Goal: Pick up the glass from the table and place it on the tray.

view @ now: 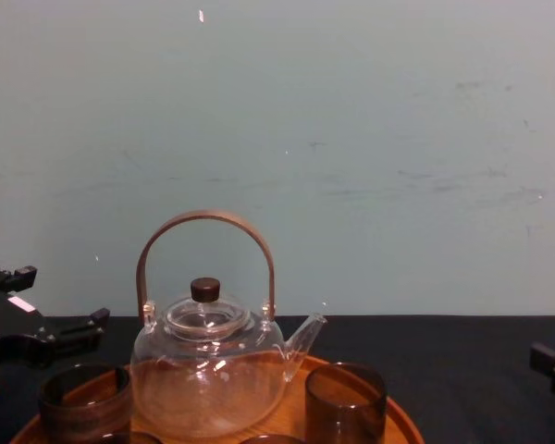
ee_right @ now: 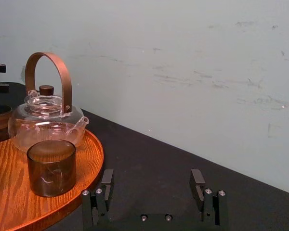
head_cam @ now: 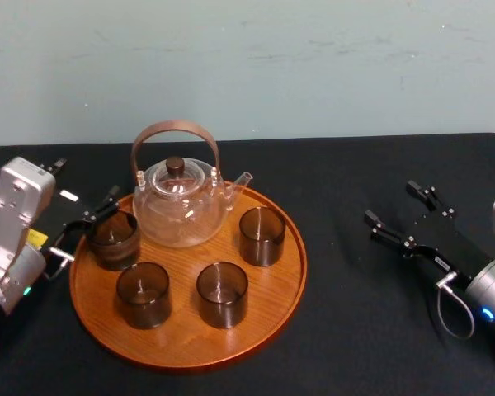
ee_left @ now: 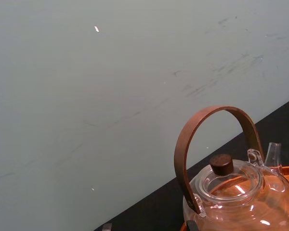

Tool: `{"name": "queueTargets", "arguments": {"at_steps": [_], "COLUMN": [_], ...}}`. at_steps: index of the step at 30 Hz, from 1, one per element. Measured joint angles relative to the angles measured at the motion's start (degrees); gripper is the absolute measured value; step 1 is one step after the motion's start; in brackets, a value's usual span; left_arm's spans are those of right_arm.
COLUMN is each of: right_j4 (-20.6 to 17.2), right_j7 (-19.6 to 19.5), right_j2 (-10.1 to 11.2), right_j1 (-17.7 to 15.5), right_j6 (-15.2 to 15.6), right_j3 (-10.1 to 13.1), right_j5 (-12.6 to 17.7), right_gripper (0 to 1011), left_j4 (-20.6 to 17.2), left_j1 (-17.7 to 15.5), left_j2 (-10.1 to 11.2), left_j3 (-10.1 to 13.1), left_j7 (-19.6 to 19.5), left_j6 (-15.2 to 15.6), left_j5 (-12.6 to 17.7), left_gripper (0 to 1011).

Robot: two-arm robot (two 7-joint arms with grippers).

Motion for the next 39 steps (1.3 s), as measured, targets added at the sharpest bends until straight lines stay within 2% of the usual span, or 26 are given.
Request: {"name": "queueTargets", "arguments": {"at_steps": [39], "right_j4": [0.0], "right_j7": [0.13], "right_j2": [0.12], "right_j1": [0.05], "right_j6": [-0.02], "right_j3": [-0.06], "right_j5": [-0.02], "right_gripper": [1002], "left_j4": [0.0], "left_j1": [0.0], "left_j2": [0.0], "left_j3": [0.0], "left_j7": [0.0], "left_j6": [0.0], "left_j5": [0.0], "left_gripper": [1002]}}
